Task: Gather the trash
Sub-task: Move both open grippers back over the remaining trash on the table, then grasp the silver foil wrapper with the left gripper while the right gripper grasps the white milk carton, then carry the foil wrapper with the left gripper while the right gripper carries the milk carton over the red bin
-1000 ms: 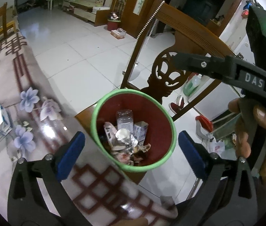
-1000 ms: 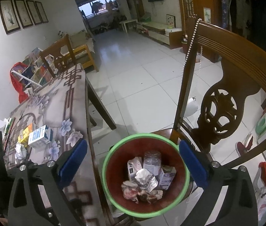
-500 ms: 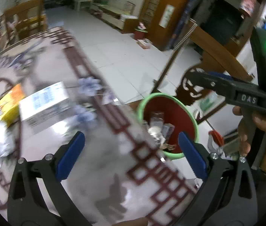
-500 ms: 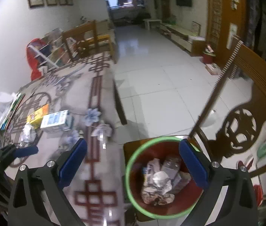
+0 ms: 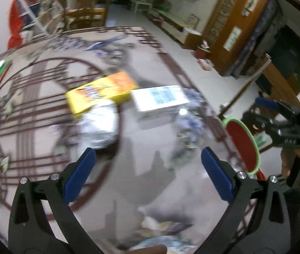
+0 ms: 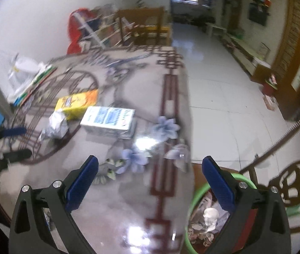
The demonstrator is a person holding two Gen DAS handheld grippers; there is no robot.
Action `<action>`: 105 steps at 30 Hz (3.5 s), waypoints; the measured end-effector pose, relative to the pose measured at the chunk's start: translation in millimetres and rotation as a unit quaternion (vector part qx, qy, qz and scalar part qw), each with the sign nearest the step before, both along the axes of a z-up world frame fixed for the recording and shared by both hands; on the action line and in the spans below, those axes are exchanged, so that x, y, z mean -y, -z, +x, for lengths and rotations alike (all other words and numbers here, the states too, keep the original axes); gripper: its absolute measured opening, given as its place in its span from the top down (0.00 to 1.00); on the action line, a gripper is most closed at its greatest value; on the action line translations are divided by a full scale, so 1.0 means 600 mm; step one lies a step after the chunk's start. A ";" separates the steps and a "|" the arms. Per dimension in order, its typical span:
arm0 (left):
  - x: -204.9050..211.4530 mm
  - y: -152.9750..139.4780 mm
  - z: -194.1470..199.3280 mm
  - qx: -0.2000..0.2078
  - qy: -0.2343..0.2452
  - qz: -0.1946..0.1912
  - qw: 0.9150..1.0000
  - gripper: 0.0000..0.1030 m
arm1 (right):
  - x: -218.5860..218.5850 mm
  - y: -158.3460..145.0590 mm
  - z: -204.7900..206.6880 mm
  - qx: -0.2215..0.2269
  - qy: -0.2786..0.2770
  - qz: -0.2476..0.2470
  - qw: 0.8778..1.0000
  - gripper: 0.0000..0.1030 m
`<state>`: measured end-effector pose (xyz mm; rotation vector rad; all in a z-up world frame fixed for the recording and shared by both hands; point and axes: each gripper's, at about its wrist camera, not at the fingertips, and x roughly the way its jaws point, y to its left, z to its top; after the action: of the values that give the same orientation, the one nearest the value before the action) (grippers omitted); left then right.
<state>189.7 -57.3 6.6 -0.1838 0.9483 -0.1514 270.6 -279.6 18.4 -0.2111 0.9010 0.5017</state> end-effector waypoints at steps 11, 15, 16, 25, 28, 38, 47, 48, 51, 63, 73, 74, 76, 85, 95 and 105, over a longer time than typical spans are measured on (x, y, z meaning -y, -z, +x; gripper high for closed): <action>-0.090 0.048 0.027 -0.015 -0.046 -0.012 0.999 0.06 | -0.119 0.067 0.058 -0.027 -0.072 -0.001 0.997 0.08; -0.094 0.069 0.042 -0.022 -0.047 -0.004 0.999 0.06 | -0.161 0.083 0.078 -0.004 -0.114 -0.036 0.993 0.08; -0.096 0.074 0.045 -0.024 -0.047 -0.004 0.999 0.06 | -0.167 0.088 0.084 0.001 -0.123 -0.040 0.992 0.08; -0.102 0.093 0.065 -0.029 -0.046 -0.001 0.998 0.06 | -0.218 0.120 0.116 0.024 -0.218 -0.077 0.973 0.08; -0.099 0.099 0.072 -0.035 -0.043 0.003 0.998 0.06 | -0.234 0.129 0.126 0.031 -0.238 -0.097 0.966 0.08; -0.075 0.126 0.102 -0.055 -0.041 0.040 0.997 0.26 | -0.254 0.153 0.119 0.015 -0.265 -0.121 0.957 0.11; -0.071 0.133 0.096 -0.057 -0.032 0.029 0.997 0.53 | -0.251 0.137 0.092 0.015 -0.253 -0.113 0.961 0.41; -0.072 0.132 0.093 -0.057 -0.032 0.028 0.997 0.53 | -0.250 0.136 0.091 0.010 -0.248 -0.108 0.963 0.42; -0.075 0.130 0.082 -0.059 -0.031 0.023 0.998 0.54 | -0.246 0.134 0.082 0.000 -0.237 -0.102 0.966 0.42; -0.085 0.083 0.025 -0.035 -0.030 0.017 0.999 0.54 | -0.214 0.107 0.016 -0.021 -0.181 -0.076 0.980 0.44; -0.058 0.039 -0.017 -0.014 -0.018 0.014 1.000 0.54 | -0.138 0.040 -0.055 0.000 -0.097 -0.034 0.995 0.44; -0.052 0.035 -0.021 -0.013 -0.015 0.015 1.000 0.54 | -0.127 0.032 -0.064 0.003 -0.089 -0.030 0.996 0.44; -0.036 0.028 -0.029 -0.010 -0.008 0.017 1.000 0.54 | -0.109 0.021 -0.076 0.008 -0.079 -0.020 0.997 0.44; 0.031 0.004 -0.034 -0.001 0.022 0.021 1.000 0.54 | -0.032 0.004 -0.111 0.022 -0.030 0.008 0.999 0.44; 0.087 -0.003 -0.015 -0.002 0.049 0.027 0.998 0.54 | 0.021 0.015 -0.092 0.002 0.010 0.037 0.999 0.49; 0.100 -0.005 -0.012 -0.003 0.054 0.028 0.998 0.54 | 0.015 0.075 -0.077 -0.080 -0.008 0.044 0.996 0.46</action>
<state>182.5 -117.6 9.3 -0.0808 0.9671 -0.2231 224.2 -288.9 -26.8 -0.0987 1.0323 0.5786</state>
